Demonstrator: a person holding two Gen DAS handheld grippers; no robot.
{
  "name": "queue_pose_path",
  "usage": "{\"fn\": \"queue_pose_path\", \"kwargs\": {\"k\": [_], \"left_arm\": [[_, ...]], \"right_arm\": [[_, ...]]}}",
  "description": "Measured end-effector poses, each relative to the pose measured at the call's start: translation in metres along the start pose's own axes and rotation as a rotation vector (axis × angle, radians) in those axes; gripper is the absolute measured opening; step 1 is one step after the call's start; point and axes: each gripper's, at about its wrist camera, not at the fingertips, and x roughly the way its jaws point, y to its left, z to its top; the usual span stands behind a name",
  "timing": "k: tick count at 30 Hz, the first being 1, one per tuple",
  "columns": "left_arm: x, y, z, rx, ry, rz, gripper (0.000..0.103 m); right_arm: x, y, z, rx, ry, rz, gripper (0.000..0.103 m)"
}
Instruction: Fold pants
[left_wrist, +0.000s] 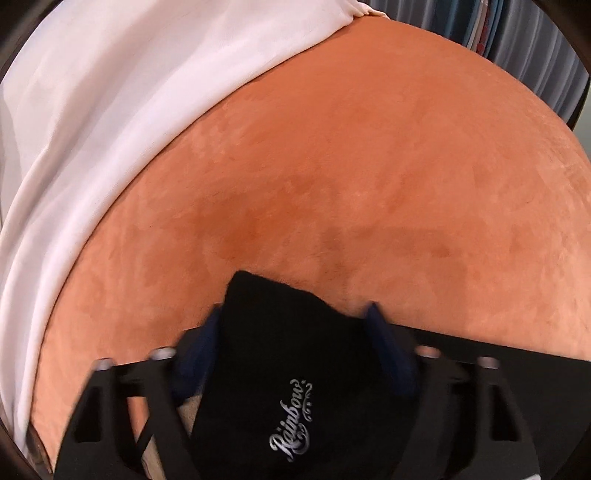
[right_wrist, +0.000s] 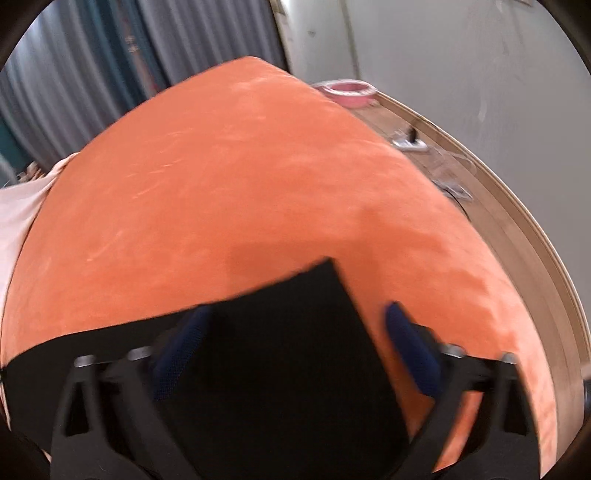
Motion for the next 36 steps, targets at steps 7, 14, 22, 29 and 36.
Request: {"fn": "queue_pose_path", "kwargs": {"k": [7,14,22,29,36], "left_arm": [[-0.056,0.010,-0.011,0.020,-0.091,-0.073,0.013],[-0.190,0.064,-0.075,0.060,-0.303,-0.280,0.011],[-0.216,0.156,-0.197,0.085,-0.266,-0.271,0.011],[-0.128,0.177,-0.267,0.078,-0.089,-0.167,0.016],[-0.167,0.190,-0.277,0.064,-0.143,-0.167,0.036]], "right_arm": [[-0.042,0.023,0.004,-0.062,-0.061,0.092,0.011],[-0.203,0.022,-0.035,-0.237,-0.332,0.227,0.011],[-0.268,-0.044,-0.146,-0.343,-0.281,0.209,0.012],[-0.201,-0.084,-0.234,-0.334,-0.053,0.111,0.033],[-0.275,-0.132,-0.246,-0.121,-0.204,0.182,0.070]]}}
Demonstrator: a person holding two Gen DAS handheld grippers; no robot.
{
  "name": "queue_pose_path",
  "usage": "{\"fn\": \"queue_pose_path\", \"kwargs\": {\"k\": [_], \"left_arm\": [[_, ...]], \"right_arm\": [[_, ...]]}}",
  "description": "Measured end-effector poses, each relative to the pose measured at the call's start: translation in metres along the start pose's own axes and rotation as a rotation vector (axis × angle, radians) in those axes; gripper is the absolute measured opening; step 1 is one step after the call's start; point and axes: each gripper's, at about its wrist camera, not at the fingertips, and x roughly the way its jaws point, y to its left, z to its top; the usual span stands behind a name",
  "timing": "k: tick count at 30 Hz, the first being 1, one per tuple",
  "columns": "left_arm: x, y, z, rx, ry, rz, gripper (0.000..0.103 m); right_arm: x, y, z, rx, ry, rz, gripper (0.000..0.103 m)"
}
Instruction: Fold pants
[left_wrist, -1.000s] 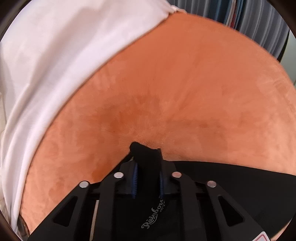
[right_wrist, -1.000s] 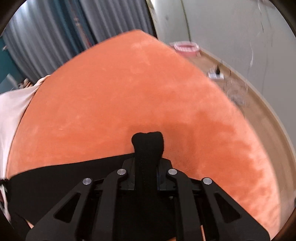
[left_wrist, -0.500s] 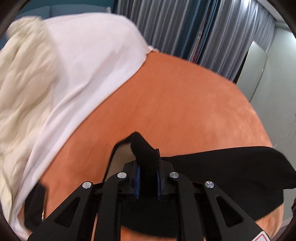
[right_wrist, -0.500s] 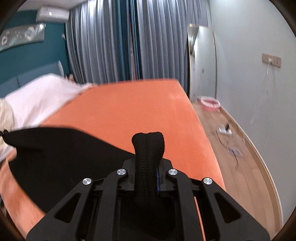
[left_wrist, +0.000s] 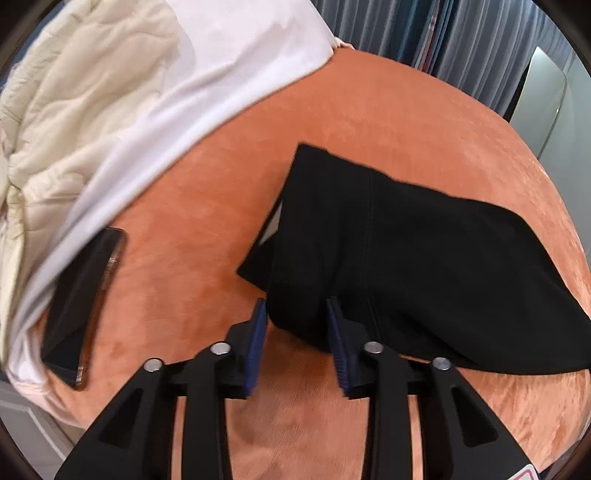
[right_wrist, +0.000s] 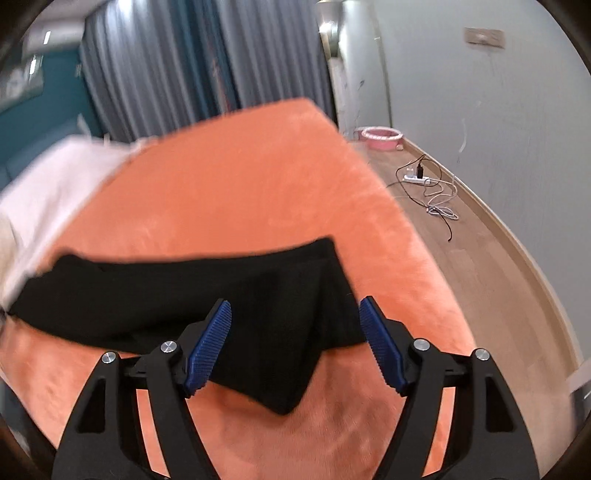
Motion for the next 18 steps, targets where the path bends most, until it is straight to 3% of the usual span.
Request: {"fn": "queue_pose_path", "kwargs": {"k": [2,4,7,8,9,10,11,12,15,17,18], "left_arm": [[-0.013,0.002,-0.003,-0.018,-0.017,-0.002,0.041],[-0.025,-0.008,-0.002,-0.011,-0.040,0.022,0.041],[-0.046,-0.047,-0.010,0.058,-0.094,0.035,0.041],[-0.051,-0.059,-0.011,0.074,-0.100,0.016,0.042],[-0.053,-0.068,-0.011,0.081,-0.103,0.000,0.044],[-0.056,-0.082,-0.013,0.091,-0.104,-0.019,0.048],[-0.059,-0.093,-0.015,0.100,-0.106,-0.029,0.049],[-0.062,-0.103,-0.016,0.110,-0.110,-0.037,0.049],[-0.070,-0.128,-0.021,0.150,-0.117,-0.050,0.051],[-0.072,-0.138,-0.028,0.161,-0.111,-0.067,0.056],[-0.071,-0.140,-0.032,0.165,-0.107,-0.076,0.056]], "right_arm": [[-0.018,-0.017,0.003,0.132,-0.066,0.083,0.070],[-0.021,-0.030,0.009,0.244,-0.066,0.136,0.072],[0.008,-0.010,0.020,0.174,0.021,0.091,0.071],[0.022,-0.003,0.020,0.135,0.064,0.063,0.064],[0.042,0.009,0.020,0.093,0.110,0.043,0.046],[0.064,0.019,0.022,0.036,0.171,0.024,0.005],[0.075,0.028,0.025,-0.010,0.196,0.003,0.006],[0.070,0.044,0.034,-0.095,0.144,-0.022,0.006],[0.010,0.076,0.060,-0.207,-0.107,0.059,0.006],[-0.030,0.087,0.057,-0.359,-0.248,0.002,0.008],[-0.032,0.085,0.048,-0.408,-0.252,-0.037,0.010]]}}
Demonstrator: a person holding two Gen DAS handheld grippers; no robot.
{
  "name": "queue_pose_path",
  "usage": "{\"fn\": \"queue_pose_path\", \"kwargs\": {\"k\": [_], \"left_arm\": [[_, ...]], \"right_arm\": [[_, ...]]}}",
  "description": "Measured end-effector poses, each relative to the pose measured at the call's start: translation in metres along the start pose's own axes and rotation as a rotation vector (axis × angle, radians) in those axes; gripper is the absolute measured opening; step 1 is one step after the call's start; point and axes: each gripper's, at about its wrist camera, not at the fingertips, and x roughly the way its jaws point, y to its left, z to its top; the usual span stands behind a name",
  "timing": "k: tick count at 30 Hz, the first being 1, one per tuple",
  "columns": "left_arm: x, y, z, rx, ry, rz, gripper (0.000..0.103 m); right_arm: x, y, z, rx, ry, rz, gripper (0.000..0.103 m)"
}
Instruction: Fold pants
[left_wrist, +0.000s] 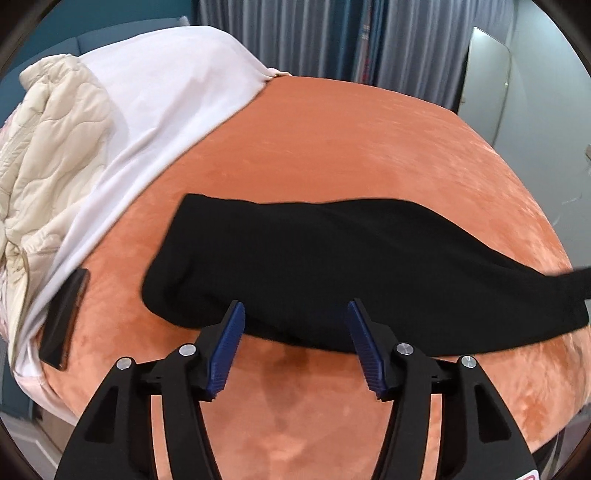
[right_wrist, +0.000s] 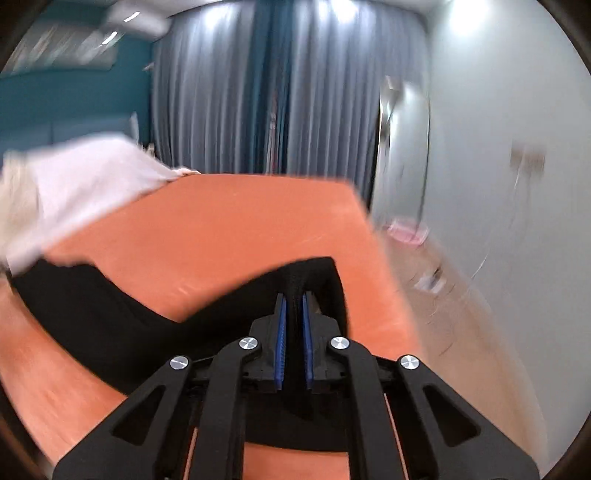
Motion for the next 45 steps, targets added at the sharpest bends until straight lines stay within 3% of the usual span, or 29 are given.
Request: {"fn": "queue_pose_path", "kwargs": {"k": [2,4,5,6,9,11,12,15,16,17,18,19,20,21,23,24,25,26,29,30,31,32,34,35,39,40,41,43,45], "left_arm": [[0.005,-0.008,-0.008,0.009,0.018,-0.004,0.056],[0.011,-0.016,-0.014,0.014,0.043,-0.011,0.056],[0.015,-0.021,-0.016,0.017,0.058,-0.009,0.056],[0.017,-0.025,-0.017,0.020,0.068,-0.008,0.056],[0.021,-0.041,-0.017,0.034,0.081,-0.021,0.056],[0.019,-0.058,-0.014,0.045,0.072,-0.049,0.056],[0.019,-0.063,-0.014,0.049,0.069,-0.060,0.056],[0.012,-0.086,-0.016,0.068,0.051,-0.104,0.059],[0.010,-0.091,-0.017,0.072,0.048,-0.109,0.061],[0.008,-0.096,-0.018,0.075,0.043,-0.113,0.061],[0.006,-0.099,-0.020,0.078,0.040,-0.117,0.061],[0.005,-0.101,-0.020,0.080,0.042,-0.114,0.061],[0.003,-0.101,-0.021,0.079,0.044,-0.108,0.061],[0.001,-0.099,-0.021,0.080,0.044,-0.104,0.061],[-0.005,-0.091,-0.022,0.080,0.040,-0.082,0.062],[-0.006,-0.087,-0.023,0.076,0.037,-0.073,0.063],[-0.006,-0.085,-0.024,0.071,0.037,-0.067,0.066],[-0.004,-0.081,-0.025,0.064,0.040,-0.062,0.067],[0.011,-0.073,-0.032,0.042,0.075,-0.034,0.067],[0.016,-0.071,-0.034,0.035,0.089,-0.031,0.067],[0.021,-0.071,-0.037,0.026,0.105,-0.028,0.067],[0.024,-0.070,-0.038,0.018,0.113,-0.028,0.067],[0.028,-0.070,-0.040,0.010,0.119,-0.035,0.067],[0.029,-0.071,-0.039,0.008,0.120,-0.036,0.067],[0.033,-0.073,-0.034,0.000,0.116,-0.044,0.067],[0.032,-0.074,-0.034,-0.003,0.111,-0.053,0.067],[0.031,-0.074,-0.034,-0.005,0.106,-0.058,0.067],[0.030,-0.076,-0.034,0.000,0.102,-0.065,0.067],[0.030,-0.077,-0.034,0.003,0.101,-0.059,0.067]], "right_arm": [[0.010,-0.008,-0.048,-0.092,0.136,-0.105,0.023],[0.025,-0.027,-0.109,-0.092,0.352,-0.193,0.026],[0.021,-0.037,-0.130,-0.043,0.396,-0.216,0.026],[0.009,-0.045,-0.140,0.034,0.379,-0.207,0.026],[-0.021,-0.068,-0.136,0.291,0.276,-0.104,0.030],[-0.022,-0.086,-0.120,0.479,0.233,-0.003,0.049],[-0.016,-0.091,-0.112,0.523,0.234,0.032,0.050],[0.023,-0.097,-0.082,0.666,0.289,0.200,0.052],[0.046,-0.095,-0.076,0.712,0.352,0.254,0.057],[0.066,-0.095,-0.075,0.741,0.434,0.281,0.049],[0.087,-0.089,-0.076,0.738,0.506,0.275,0.031],[0.104,-0.074,-0.071,0.650,0.575,0.234,0.006],[0.110,-0.064,-0.058,0.564,0.570,0.186,0.006],[0.101,-0.056,-0.038,0.496,0.497,0.179,0.006],[0.044,-0.037,0.002,0.336,0.200,0.236,0.006],[0.016,-0.029,0.011,0.213,0.070,0.215,0.006],[0.011,-0.026,0.006,0.154,0.057,0.178,0.007],[0.020,-0.032,-0.008,0.128,0.112,0.141,0.010],[0.074,-0.071,-0.086,0.205,0.445,0.027,0.012],[0.076,-0.078,-0.109,0.242,0.496,0.041,0.013],[0.067,-0.080,-0.113,0.263,0.453,0.041,0.023],[0.055,-0.080,-0.111,0.275,0.411,0.019,0.046],[0.034,-0.078,-0.107,0.285,0.354,-0.014,0.068],[0.029,-0.073,-0.099,0.284,0.325,-0.004,0.068],[0.040,-0.073,-0.072,0.348,0.350,0.101,0.067],[0.049,-0.077,-0.066,0.383,0.362,0.131,0.069],[0.058,-0.081,-0.061,0.427,0.377,0.169,0.077],[0.087,-0.087,-0.056,0.519,0.433,0.221,0.080],[0.108,-0.074,-0.054,0.531,0.513,0.230,0.040]]}}
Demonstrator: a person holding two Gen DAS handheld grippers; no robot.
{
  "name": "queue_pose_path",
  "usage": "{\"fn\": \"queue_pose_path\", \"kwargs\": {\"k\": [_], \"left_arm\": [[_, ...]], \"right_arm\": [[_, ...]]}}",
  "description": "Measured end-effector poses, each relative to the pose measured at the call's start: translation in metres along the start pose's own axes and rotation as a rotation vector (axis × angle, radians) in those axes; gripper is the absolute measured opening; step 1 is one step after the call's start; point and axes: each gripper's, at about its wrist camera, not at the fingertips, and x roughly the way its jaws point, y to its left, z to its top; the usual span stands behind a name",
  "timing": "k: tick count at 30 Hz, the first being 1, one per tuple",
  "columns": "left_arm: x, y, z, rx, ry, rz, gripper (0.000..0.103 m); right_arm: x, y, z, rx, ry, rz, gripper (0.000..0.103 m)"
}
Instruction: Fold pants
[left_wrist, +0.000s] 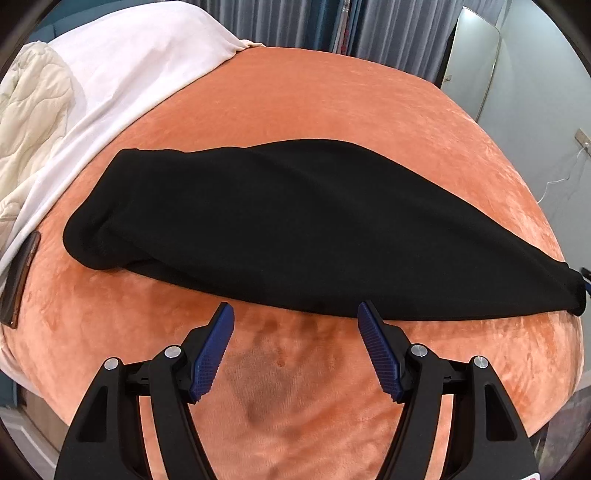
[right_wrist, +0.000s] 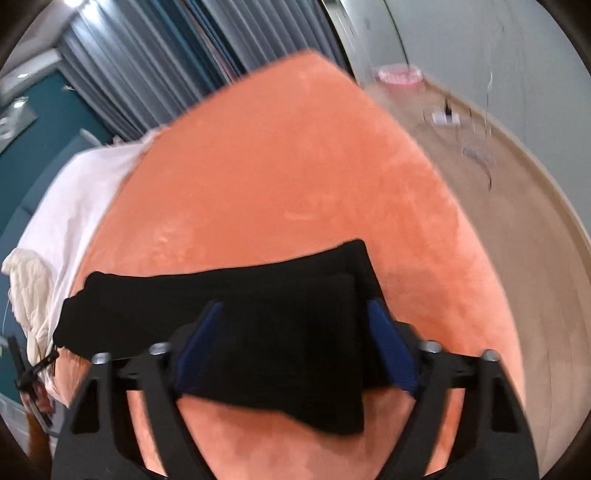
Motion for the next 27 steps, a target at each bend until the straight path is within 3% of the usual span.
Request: {"fn": "queue_pose_path", "kwargs": {"k": [1,3,5,6,7,8,10,12,15,16,17,21,24,27], "left_arm": [[0.001,0.001,0.000,0.000,0.002,0.006,0.067],[0.002,0.003,0.001,-0.005,0.004,0.016,0.067],[0.002,0.008,0.003,-0.016,0.004,0.026,0.067],[0.003,0.009,0.004,-0.021,0.005,0.028,0.067],[0.005,0.012,0.005,-0.027,0.008,0.028,0.067],[0.008,0.013,0.005,-0.031,0.011,0.027,0.067],[0.015,0.015,0.005,-0.038,0.023,0.025,0.067],[0.021,0.016,0.004,-0.045,0.039,0.030,0.067],[0.026,0.015,0.003,-0.043,0.045,0.040,0.067],[0.028,0.017,0.004,-0.045,0.045,0.047,0.067],[0.029,0.019,0.004,-0.052,0.044,0.051,0.067],[0.025,0.052,0.006,-0.152,0.020,0.094,0.067],[0.017,0.112,0.002,-0.354,0.012,0.109,0.072],[0.017,0.182,-0.005,-0.553,0.038,0.120,0.072]], "right_arm": [[0.009,0.003,0.003,-0.017,0.047,-0.022,0.004],[0.003,0.027,0.011,-0.120,-0.001,-0.068,0.003],[-0.056,0.070,0.008,-0.305,-0.303,0.012,0.003],[-0.071,0.074,0.005,-0.349,-0.398,0.020,0.003],[-0.078,0.073,0.001,-0.390,-0.464,-0.057,0.004],[-0.070,0.064,0.003,-0.386,-0.430,-0.111,0.004],[-0.023,0.021,0.004,-0.316,-0.203,-0.215,0.005],[0.003,-0.005,-0.009,-0.273,-0.079,-0.257,0.011],[-0.014,0.002,-0.025,-0.265,-0.202,-0.334,0.038],[-0.019,0.006,-0.026,-0.257,-0.230,-0.349,0.057],[-0.026,0.010,-0.029,-0.251,-0.264,-0.352,0.061],[-0.046,0.024,-0.042,-0.215,-0.336,-0.361,0.060],[-0.064,0.042,-0.069,-0.149,-0.389,-0.251,0.061],[-0.068,0.056,-0.092,-0.065,-0.380,-0.148,0.064]]}}
